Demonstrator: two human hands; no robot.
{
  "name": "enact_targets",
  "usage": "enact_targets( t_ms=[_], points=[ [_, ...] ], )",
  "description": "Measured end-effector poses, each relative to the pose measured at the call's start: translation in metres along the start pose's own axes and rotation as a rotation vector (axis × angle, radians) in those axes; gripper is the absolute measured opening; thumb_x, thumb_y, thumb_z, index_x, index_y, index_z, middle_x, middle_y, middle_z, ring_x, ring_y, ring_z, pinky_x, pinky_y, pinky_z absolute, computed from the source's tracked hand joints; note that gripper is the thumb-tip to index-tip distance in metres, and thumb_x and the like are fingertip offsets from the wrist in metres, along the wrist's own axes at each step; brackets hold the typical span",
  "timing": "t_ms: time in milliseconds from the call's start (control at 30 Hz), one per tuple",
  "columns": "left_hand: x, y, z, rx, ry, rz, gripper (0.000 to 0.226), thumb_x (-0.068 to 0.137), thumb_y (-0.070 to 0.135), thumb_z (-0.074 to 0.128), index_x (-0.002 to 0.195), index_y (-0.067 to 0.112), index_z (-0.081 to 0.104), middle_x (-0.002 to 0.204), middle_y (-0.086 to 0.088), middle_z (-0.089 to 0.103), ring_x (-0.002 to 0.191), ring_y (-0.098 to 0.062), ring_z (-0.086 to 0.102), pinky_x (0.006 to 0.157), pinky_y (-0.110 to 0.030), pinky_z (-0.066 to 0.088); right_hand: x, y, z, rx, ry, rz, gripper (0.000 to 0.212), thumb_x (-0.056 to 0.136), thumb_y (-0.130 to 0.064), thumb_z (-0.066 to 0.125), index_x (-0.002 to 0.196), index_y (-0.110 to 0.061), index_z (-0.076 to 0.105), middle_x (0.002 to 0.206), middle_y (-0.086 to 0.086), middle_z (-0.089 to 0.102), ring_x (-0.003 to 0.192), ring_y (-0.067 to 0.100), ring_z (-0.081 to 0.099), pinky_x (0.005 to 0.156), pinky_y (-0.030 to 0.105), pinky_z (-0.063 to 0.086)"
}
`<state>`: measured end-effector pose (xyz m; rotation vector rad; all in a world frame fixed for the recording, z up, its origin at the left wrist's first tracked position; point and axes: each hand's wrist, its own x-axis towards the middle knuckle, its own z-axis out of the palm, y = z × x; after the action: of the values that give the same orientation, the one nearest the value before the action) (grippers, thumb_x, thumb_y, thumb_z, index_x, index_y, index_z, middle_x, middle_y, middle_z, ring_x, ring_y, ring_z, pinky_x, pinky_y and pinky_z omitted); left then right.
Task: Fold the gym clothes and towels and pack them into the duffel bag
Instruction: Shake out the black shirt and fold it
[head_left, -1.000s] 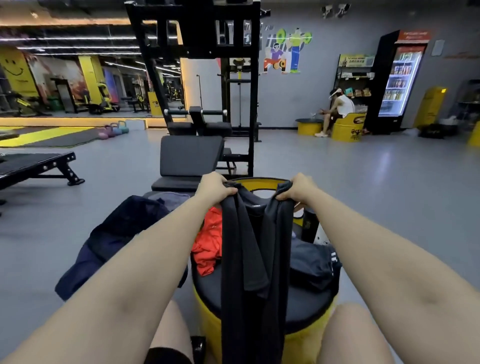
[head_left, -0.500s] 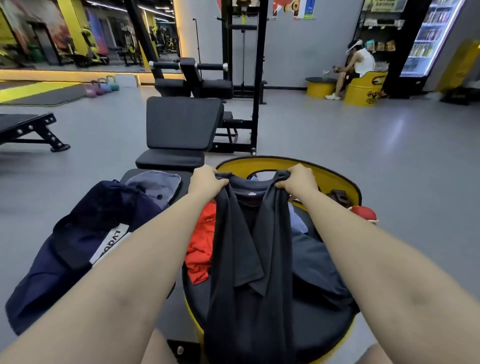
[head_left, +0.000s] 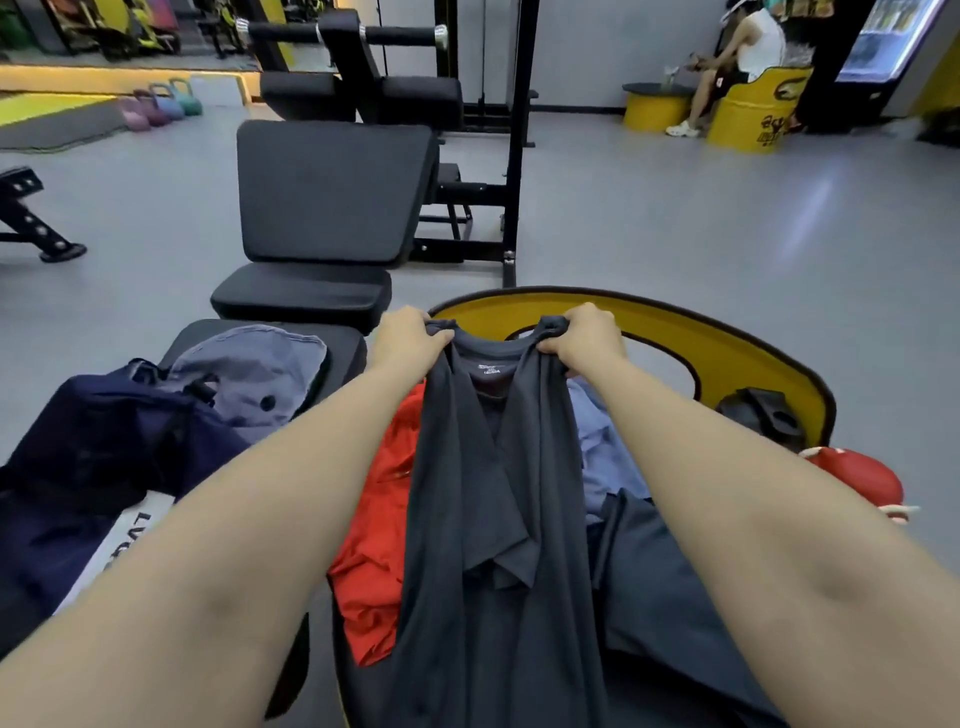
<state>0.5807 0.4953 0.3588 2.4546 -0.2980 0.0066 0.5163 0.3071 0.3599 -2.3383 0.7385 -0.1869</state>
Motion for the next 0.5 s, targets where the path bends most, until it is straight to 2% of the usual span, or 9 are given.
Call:
enact_targets(
  t_ms=[133,233,333,500],
  points=[
    [0.035,-0.009,0.012,0.024,0.025,0.006,0.030,0.086,0.036,0.064,0.094,0.007,0.068,0.098,-0.019,0.066,0.095,-0.035,0.061,0.070,-0.034,0.045,0.036,-0.005,0.015,-0.079,0.028,0.000,0.025,0.081,-0.031,0.074,0.099,-0.015,0.066,0.099,0.009,0.068,0.088,0.030,0.067,0.076,0.036,0.056],
    [0.045,-0.019,0.028,0.048,0.015,0.022,0.031,0.088,0.034,0.063,0.101,0.007,0.066,0.103,-0.018,0.065,0.099,-0.035,0.060,0.070,-0.033,0.042,0.049,-0.002,0.037,-0.103,0.023,0.001,0.029,0.083,-0.032,0.072,0.105,-0.016,0.066,0.108,0.010,0.066,0.098,0.030,0.062,0.069,0.031,0.046],
    [0.044,-0.031,0.044,0.067,0.001,0.045,0.034,0.090,0.033,0.062,0.110,0.006,0.064,0.108,-0.018,0.065,0.105,-0.033,0.058,0.072,-0.030,0.038,0.050,0.006,0.057,-0.105,0.014,-0.014,0.033,0.087,-0.033,0.067,0.116,-0.019,0.062,0.118,0.009,0.062,0.107,0.030,0.059,0.070,0.030,0.038],
    [0.031,-0.047,0.047,0.017,0.014,-0.002,0.045,0.089,0.045,0.059,0.112,0.006,0.059,0.111,-0.018,0.062,0.110,-0.034,0.054,0.073,-0.030,0.035,0.041,0.027,0.071,-0.016,0.025,-0.023,0.045,0.089,-0.035,0.064,0.125,-0.014,0.047,0.122,0.008,0.059,0.112,0.031,0.055,0.075,0.035,0.043]
  ],
)
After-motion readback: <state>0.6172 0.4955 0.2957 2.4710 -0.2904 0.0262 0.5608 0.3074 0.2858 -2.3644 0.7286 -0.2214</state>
